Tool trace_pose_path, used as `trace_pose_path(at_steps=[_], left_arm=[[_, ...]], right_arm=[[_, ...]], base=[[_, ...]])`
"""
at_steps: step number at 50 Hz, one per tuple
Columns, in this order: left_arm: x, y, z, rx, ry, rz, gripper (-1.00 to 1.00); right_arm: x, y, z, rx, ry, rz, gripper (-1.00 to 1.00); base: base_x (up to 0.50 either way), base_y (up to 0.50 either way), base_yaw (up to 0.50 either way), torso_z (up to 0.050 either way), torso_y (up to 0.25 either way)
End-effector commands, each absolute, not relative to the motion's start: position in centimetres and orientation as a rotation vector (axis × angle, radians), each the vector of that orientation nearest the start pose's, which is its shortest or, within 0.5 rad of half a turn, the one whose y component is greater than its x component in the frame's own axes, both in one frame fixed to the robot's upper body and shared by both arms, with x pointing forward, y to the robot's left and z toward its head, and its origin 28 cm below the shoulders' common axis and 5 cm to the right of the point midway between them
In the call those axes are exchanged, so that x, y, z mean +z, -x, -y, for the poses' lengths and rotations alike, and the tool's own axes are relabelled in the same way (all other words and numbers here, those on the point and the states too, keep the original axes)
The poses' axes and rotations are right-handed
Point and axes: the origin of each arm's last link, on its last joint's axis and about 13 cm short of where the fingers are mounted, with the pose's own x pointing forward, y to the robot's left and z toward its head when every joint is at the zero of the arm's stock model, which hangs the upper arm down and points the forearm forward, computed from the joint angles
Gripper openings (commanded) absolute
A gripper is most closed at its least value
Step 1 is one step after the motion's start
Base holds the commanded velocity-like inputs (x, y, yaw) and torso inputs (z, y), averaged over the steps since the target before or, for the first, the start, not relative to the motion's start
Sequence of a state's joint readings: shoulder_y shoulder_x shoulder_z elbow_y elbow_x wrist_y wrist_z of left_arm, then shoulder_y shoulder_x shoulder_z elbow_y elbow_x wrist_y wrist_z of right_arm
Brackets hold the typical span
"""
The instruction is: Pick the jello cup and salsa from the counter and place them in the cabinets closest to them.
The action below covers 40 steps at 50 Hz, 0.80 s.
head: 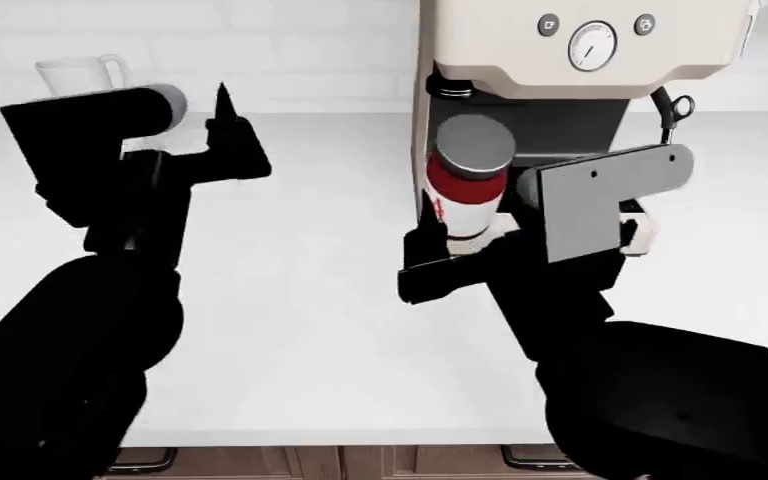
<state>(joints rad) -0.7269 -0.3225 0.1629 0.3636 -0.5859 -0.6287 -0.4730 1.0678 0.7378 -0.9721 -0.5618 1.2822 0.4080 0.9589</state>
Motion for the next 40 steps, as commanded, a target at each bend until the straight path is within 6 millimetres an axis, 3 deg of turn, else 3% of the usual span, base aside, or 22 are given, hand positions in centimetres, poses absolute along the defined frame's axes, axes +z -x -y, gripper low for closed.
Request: trace_pose_path(at_steps=[1, 22, 29, 34, 40], left_arm=[[24.8, -34.1, -19.2, 0.054, 0.036, 0.279, 1.0], [24.4, -43.8, -18.0, 0.136, -0.029, 0.179, 1.0], [23.0, -43.9, -18.5, 0.177, -0.034, 0.064, 1.0], [22.3, -43.8, -18.8, 0.184, -0.017, 0.03, 1.0], [21.7, -43.8, -19.2, 0.181, -0.021, 0.027, 1.0]], right_arm=[[26.1, -20.1, 7.5, 0.216, 0.074, 0.224, -1.0], [29.5, -16.0, 7.7, 0.216, 0.125, 0.415, -1.0], [30.9, -14.0, 8.4, 0.192, 0.12, 0.529, -1.0], [33.0, -12.1, 8.8, 0.166, 0.143, 0.617, -1.0], [34.1, -11.0, 9.1, 0.152, 0.159, 0.651, -1.0]], base=[[0.0, 0.0, 0.0, 0.0, 0.0], [0.0, 0.0, 0.0, 0.0, 0.0], [0.0, 0.0, 0.0, 0.0, 0.0], [0.0, 0.0, 0.0, 0.0, 0.0], [0.0, 0.0, 0.0, 0.0, 0.0]])
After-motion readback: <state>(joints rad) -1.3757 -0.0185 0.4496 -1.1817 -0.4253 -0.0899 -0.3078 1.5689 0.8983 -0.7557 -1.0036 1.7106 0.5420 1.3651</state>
